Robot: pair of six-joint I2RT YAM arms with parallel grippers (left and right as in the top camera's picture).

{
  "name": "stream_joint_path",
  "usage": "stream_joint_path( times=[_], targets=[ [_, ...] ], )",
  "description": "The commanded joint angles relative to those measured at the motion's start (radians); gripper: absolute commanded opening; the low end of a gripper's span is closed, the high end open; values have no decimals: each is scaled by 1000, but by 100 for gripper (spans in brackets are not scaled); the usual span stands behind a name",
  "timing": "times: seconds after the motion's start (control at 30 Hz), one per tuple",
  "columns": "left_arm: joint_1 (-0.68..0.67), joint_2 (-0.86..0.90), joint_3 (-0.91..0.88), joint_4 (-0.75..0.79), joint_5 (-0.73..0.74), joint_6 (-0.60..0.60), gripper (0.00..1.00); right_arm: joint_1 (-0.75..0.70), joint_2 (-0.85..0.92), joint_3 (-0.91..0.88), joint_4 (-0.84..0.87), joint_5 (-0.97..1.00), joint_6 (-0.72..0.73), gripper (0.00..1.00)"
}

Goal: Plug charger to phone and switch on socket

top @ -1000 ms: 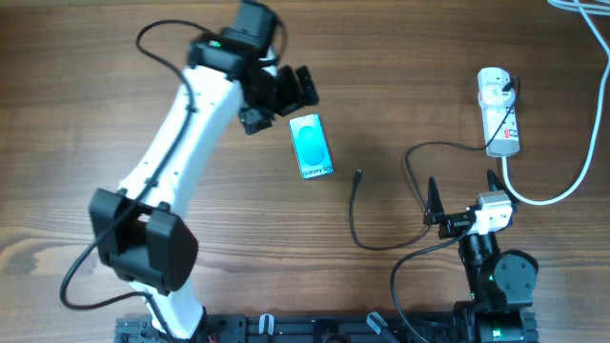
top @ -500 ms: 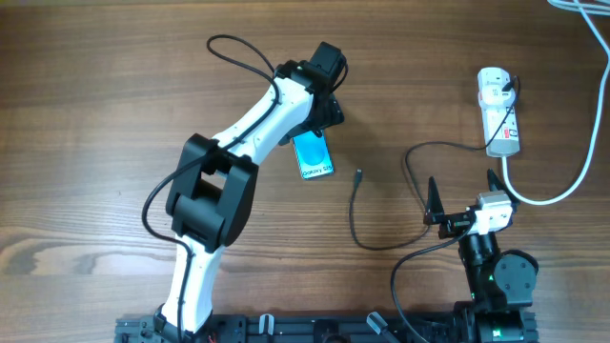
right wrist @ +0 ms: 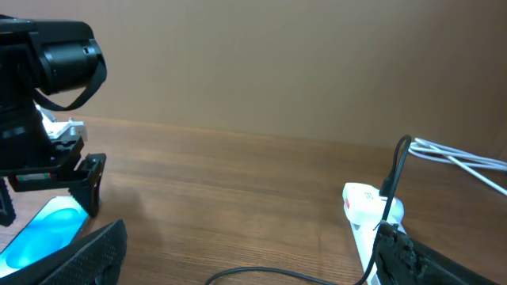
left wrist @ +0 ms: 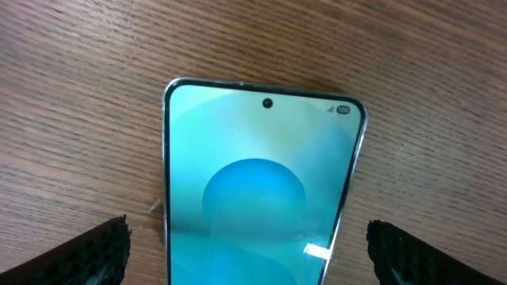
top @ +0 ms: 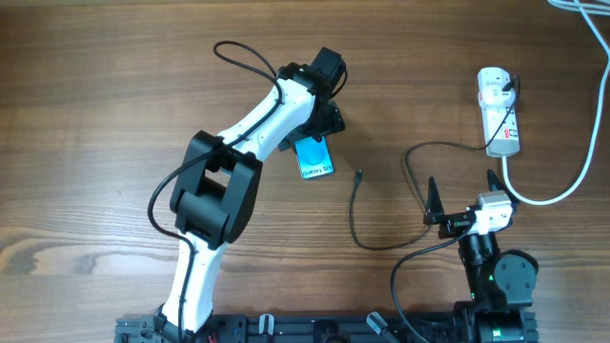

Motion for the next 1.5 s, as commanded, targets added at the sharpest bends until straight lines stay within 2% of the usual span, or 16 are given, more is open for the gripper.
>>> stream_joint_path(
  times=[0.0, 0.23, 0.33, 0.53, 0.83, 1.07, 1.2, 1.47],
  targets=[
    [4, 34, 2, 1, 29, 17, 100, -3, -2, -2, 2, 13, -5, 100],
    [4, 82, 2, -26, 53, 43, 98, -3, -2, -2, 2, 13, -5, 100],
    [4, 87, 2, -29, 63, 43, 85, -3, -2, -2, 2, 13, -5, 100],
    [4, 87, 2, -31, 63, 42, 69, -3, -2, -2, 2, 13, -5, 100],
    [11, 67, 2, -33, 101, 42, 72, -3, -2, -2, 2, 13, -5, 100],
    [89, -67, 5, -35, 359, 42, 73, -3, -2, -2, 2, 13, -5, 100],
    [159, -142, 5, -51, 586, 43, 73, -3, -2, -2, 2, 13, -5, 100],
    [323, -192, 5, -42, 1327, 43, 73, -3, -2, -2, 2, 13, -5, 100]
  ],
)
